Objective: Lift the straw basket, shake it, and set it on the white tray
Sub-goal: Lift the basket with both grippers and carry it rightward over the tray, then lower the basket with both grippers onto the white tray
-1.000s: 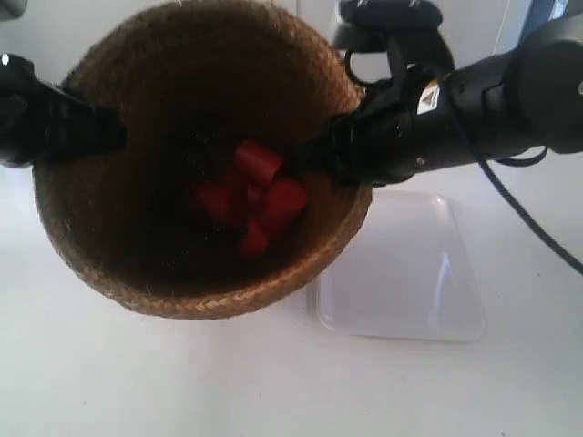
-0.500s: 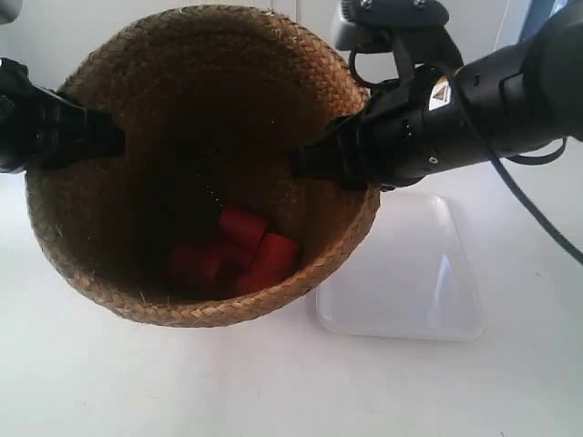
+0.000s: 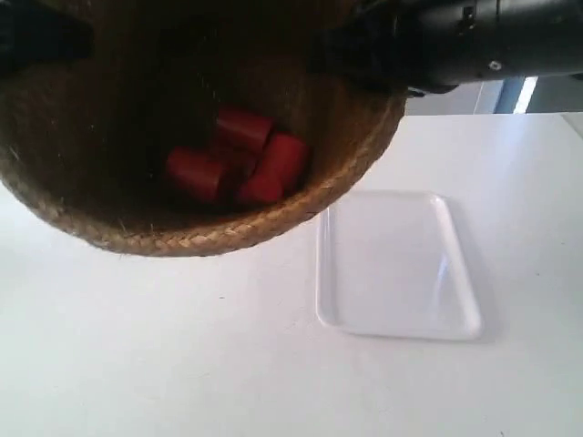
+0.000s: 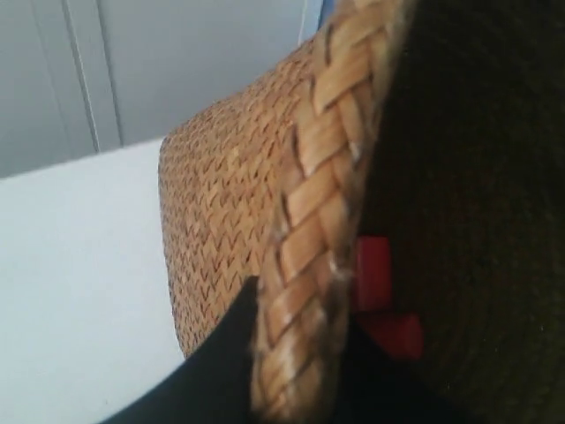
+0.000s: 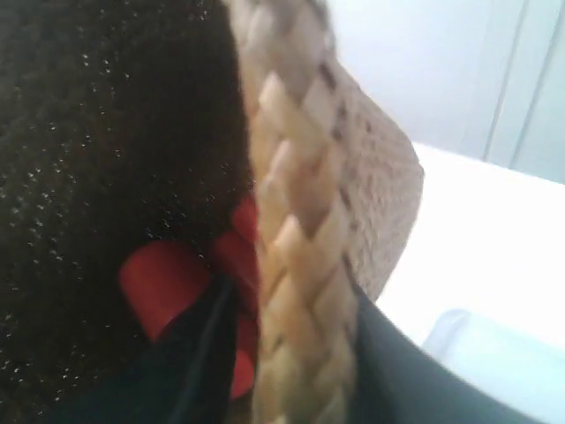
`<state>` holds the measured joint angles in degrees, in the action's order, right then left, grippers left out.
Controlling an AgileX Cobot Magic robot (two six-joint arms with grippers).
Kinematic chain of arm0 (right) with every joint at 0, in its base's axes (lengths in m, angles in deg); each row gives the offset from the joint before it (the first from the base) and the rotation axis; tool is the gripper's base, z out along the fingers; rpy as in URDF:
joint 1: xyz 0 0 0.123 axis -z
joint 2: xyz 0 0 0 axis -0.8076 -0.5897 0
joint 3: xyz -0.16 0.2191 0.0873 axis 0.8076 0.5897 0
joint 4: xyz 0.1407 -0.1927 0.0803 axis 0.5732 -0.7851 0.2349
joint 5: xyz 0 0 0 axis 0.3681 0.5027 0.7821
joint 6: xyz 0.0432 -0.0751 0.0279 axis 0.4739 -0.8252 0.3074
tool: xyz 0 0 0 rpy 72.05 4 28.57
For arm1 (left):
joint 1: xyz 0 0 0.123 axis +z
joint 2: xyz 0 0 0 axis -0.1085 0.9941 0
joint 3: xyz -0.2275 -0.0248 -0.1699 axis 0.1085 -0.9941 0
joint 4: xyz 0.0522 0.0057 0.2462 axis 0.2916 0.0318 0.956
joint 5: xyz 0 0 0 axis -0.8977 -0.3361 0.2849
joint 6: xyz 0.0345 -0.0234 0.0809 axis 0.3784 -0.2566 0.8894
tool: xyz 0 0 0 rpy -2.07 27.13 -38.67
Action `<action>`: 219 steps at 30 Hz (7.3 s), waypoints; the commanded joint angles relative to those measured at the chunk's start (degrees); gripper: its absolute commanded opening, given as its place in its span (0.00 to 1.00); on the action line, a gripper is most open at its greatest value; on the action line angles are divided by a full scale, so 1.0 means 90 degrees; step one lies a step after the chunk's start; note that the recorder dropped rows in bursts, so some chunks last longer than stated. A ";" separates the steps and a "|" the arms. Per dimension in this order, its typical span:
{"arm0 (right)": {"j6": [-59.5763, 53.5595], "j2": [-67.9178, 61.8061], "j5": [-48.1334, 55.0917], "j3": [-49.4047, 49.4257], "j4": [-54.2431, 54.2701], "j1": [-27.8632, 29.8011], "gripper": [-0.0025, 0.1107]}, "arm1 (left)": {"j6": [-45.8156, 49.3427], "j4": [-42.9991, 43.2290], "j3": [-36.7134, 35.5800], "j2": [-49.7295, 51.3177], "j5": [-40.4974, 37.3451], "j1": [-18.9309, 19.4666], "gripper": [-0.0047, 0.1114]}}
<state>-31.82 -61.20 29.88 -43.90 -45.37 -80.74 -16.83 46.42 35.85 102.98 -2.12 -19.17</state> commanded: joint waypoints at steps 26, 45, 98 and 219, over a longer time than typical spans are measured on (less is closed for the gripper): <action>0.0001 0.0205 0.1281 -0.0799 0.0017 -0.0074 0.02 | 0.0254 -0.0525 0.0430 -0.0289 -0.1234 0.0323 0.04; -0.0308 -0.0642 0.0202 0.0316 0.0466 -0.0184 0.02 | 0.0889 -0.1144 -0.0517 0.0117 -0.0164 0.0400 0.04; 0.0351 -0.1466 0.0129 0.0146 0.0152 -0.0114 0.02 | 0.0917 -0.1268 -0.0631 0.0597 0.0337 0.0664 0.04; -0.0845 -0.2627 0.4151 -0.2595 -0.2057 0.3187 0.02 | 0.1081 -0.3793 0.2220 0.4533 0.0560 -0.1246 0.04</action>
<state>-38.78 -84.52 66.83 -66.92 -59.01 -52.84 -7.88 13.97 55.03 144.69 4.56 -30.57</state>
